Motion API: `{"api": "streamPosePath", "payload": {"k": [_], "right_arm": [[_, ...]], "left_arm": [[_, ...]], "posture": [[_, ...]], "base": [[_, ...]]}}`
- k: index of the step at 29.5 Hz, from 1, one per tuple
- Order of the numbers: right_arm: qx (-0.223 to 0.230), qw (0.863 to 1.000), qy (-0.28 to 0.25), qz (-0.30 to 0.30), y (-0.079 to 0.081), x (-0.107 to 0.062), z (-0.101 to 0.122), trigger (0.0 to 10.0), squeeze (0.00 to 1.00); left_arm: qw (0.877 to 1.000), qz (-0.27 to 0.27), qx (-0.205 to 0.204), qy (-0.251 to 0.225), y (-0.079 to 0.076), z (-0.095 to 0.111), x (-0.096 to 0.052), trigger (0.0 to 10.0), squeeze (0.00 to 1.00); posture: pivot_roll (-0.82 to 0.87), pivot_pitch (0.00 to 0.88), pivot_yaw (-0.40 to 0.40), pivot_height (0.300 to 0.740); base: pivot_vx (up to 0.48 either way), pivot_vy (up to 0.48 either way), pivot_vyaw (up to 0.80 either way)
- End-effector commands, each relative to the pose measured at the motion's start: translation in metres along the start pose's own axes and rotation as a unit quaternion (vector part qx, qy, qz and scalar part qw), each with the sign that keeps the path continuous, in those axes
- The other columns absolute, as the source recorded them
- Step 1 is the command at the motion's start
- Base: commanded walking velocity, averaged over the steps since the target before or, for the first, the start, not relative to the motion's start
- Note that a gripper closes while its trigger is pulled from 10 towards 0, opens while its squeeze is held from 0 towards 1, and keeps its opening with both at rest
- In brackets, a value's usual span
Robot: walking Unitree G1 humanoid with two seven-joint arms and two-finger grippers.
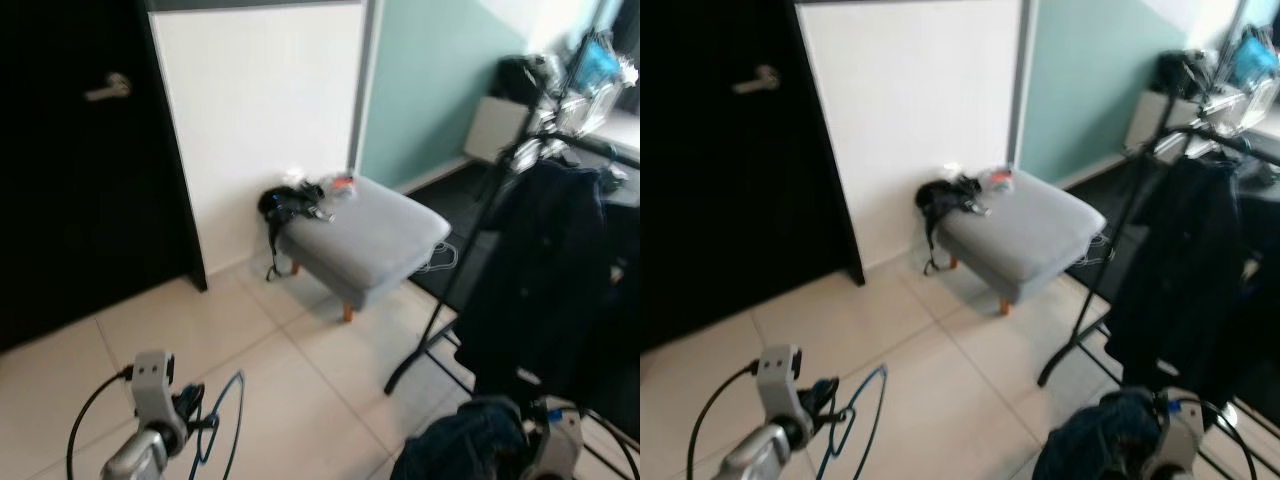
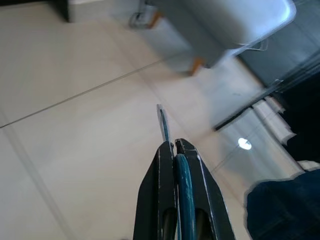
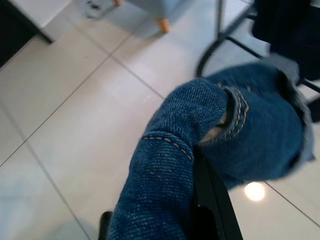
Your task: Hang hanger
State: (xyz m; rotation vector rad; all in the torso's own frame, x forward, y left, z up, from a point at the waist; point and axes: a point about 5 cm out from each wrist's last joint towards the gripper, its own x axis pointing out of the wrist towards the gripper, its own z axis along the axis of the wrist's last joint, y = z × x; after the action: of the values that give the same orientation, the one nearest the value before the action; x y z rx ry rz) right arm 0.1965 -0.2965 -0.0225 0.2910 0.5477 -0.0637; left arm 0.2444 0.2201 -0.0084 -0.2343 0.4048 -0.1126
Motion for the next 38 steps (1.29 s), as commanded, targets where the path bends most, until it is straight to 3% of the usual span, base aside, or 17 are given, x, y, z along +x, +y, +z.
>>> {"api": "streamPosePath", "payload": {"k": [1, 17, 24, 29, 38], "right_arm": [[-0.005, 1.0, -0.008, 0.005, -0.001, -0.005, -0.004, 10.0, 0.0], [-0.004, 1.0, 0.0, 0.022, 0.0, -0.022, -0.026, 10.0, 0.0], [0.002, 1.0, -0.006, -0.011, -0.019, -0.035, -0.025, 10.0, 0.0], [-0.009, 1.0, 0.008, 0.004, -0.013, -0.038, -0.033, 10.0, 0.0], [0.002, 1.0, 0.021, 0.006, -0.016, -0.048, -0.041, 10.0, 0.0]], "left_arm": [[1.0, -0.001, -0.001, 0.0, 0.005, -0.001, -0.005, 10.0, 0.0], [1.0, 0.002, -0.003, -0.009, 0.016, -0.007, -0.022, 10.0, 0.0], [1.0, -0.006, 0.016, 0.0, 0.022, -0.006, -0.026, 10.0, 0.0], [0.999, -0.03, 0.024, 0.015, 0.018, -0.011, -0.028, 10.0, 0.0], [0.998, -0.051, 0.003, 0.031, 0.017, -0.02, -0.039, 10.0, 0.0]], "posture": [[-0.01, 0.028, -0.04, 0.74], [0.02, 0.045, -0.075, 0.74], [0.02, 0.057, -0.067, 0.74], [0.02, 0.059, -0.071, 0.74], [0.01, 0.064, -0.061, 0.74]], "base": [[0.0, 0.0, 0.76], [0.0, 0.0, 0.76], [0.0, 0.0, 0.76], [0.0, 0.0, 0.76], [0.0, 0.0, 0.76]]}}
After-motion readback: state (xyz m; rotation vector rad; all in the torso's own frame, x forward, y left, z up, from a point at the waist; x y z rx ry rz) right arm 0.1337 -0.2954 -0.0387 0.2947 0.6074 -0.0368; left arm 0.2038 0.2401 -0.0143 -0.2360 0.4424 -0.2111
